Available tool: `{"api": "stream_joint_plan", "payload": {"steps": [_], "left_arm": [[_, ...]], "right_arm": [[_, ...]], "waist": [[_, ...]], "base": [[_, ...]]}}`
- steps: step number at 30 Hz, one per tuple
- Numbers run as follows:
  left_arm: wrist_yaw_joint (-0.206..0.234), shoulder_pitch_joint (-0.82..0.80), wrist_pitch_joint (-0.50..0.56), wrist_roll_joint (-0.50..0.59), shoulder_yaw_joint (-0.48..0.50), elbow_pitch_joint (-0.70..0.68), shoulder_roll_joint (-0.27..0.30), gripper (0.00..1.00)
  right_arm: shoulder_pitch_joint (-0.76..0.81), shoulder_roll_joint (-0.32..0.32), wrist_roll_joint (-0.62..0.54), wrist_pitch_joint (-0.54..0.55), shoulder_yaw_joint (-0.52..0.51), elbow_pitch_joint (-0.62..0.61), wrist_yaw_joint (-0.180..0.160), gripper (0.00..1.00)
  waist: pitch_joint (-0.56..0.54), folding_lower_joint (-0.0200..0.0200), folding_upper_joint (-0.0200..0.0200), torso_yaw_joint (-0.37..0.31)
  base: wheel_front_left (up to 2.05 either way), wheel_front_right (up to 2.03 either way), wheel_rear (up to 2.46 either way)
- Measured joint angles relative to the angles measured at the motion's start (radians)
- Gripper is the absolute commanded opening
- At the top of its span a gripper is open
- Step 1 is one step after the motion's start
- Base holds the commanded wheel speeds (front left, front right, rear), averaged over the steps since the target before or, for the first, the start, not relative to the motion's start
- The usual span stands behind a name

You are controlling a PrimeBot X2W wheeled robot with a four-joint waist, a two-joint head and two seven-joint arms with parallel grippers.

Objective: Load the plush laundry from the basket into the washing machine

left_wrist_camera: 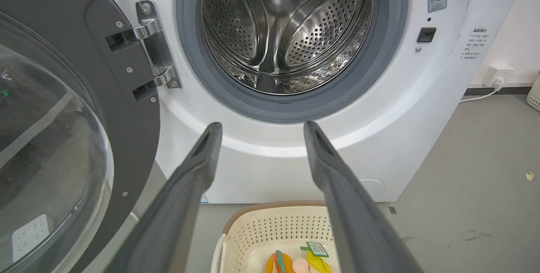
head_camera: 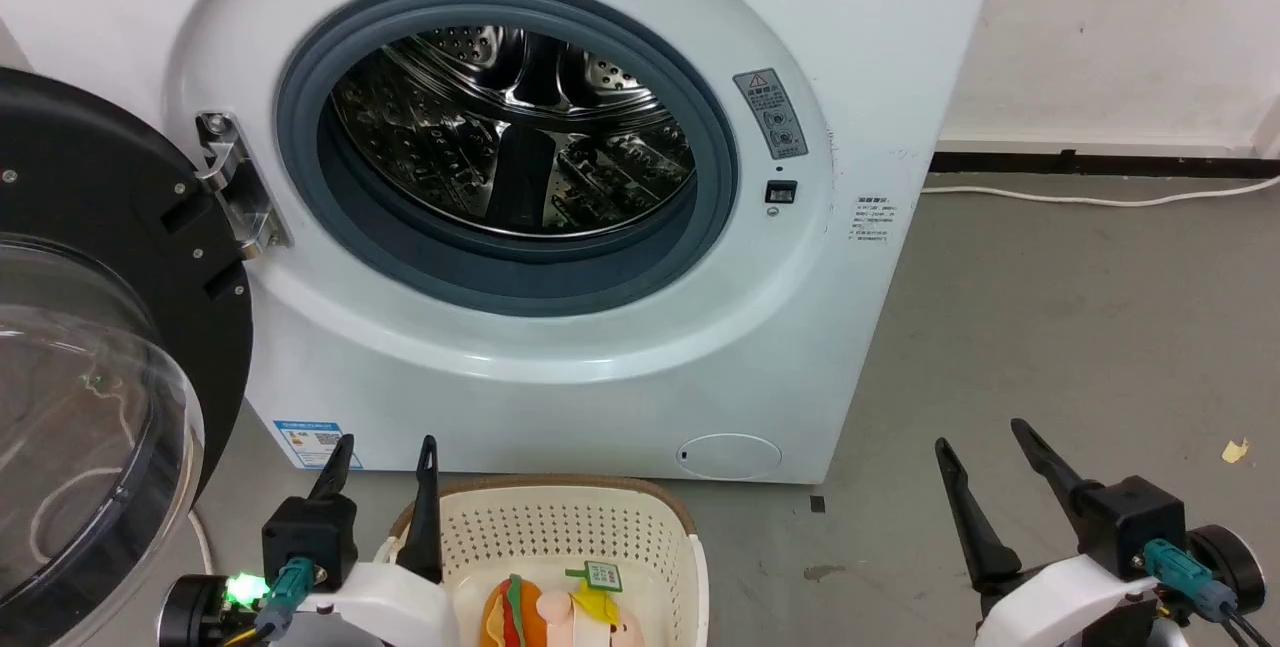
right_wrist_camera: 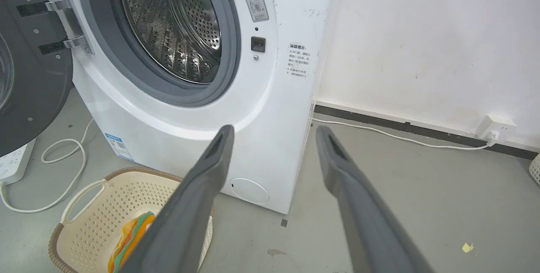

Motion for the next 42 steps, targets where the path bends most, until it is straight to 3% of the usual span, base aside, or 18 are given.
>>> {"api": "stream_joint_plan", "payload": {"steps": [13, 42], "left_arm": [[0.008, -0.002, -0.026, -0.008, -0.021, 0.033, 0.0, 1.0], [-0.004, -0.247, -0.038, -0.046, -0.082, 0.375, 0.04, 1.0]], "right_arm": [[-0.001, 0.0, 0.009, -0.023, -0.01, -0.008, 0.0, 1.0], [-0.089, 0.0, 0.062, -0.085, -0.013, -0.074, 0.0, 1.0]], "waist": [[0.042, 0.0, 0.0, -0.012], [0.291, 0.0001, 0.0, -0.093]], "base": [[0.0, 0.0, 0.0], [0.0, 0.0, 0.0]]}}
